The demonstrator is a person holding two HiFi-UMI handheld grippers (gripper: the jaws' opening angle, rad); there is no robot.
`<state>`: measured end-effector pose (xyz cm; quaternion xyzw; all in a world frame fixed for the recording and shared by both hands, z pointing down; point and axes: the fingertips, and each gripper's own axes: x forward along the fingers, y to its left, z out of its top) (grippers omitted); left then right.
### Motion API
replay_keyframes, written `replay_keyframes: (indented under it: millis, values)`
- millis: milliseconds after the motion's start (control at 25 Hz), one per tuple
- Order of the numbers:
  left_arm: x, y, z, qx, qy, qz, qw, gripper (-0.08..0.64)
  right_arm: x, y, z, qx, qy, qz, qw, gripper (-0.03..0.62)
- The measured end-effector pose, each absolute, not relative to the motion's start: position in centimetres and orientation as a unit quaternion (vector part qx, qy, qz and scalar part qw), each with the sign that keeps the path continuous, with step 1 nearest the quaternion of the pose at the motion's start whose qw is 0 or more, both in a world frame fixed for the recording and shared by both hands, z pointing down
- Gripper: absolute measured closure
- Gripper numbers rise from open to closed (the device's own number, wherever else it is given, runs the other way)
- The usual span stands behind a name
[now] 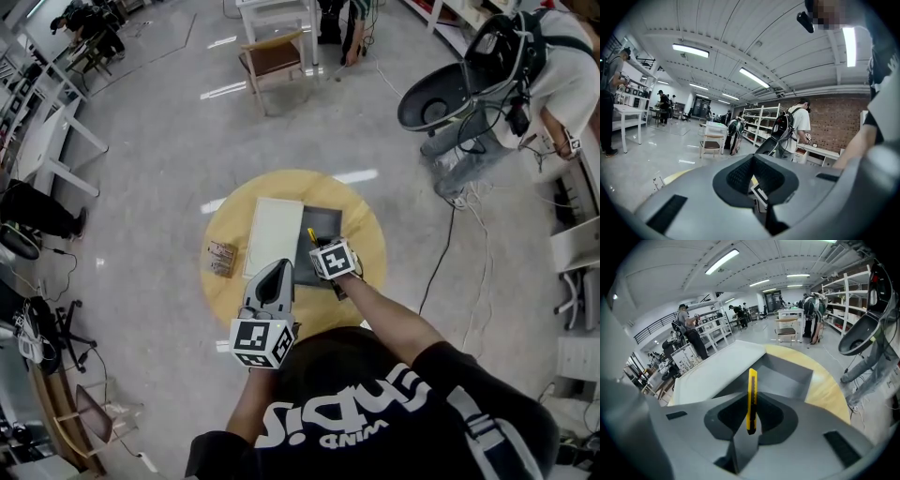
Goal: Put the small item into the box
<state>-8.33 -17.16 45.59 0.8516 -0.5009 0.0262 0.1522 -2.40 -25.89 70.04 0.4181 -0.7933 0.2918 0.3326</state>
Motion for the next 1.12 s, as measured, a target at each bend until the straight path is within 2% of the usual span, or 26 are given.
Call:
replay_keyframes:
  millis: [320,640,1120]
  values:
    - [-8.8,-17.6,46.1,0.848,-0.505,0.025,0.157,0.552,-3.0,-25.6,71.6,0.402,-0.774,0.308,0.379,0.54]
    - [-9.4,-18.0,46.2,0.846,-0.508,0.024,0.161,0.552,-3.7,-26.0,71.7,0.375,-0.772,0.246,0.451,0.541]
    - [-9.6,-18.1,46.2,0.845,-0.508,0.021,0.164,0.552,-4.2,-25.3,72.4,0.347,-0.775,0.2,0.489,0.541]
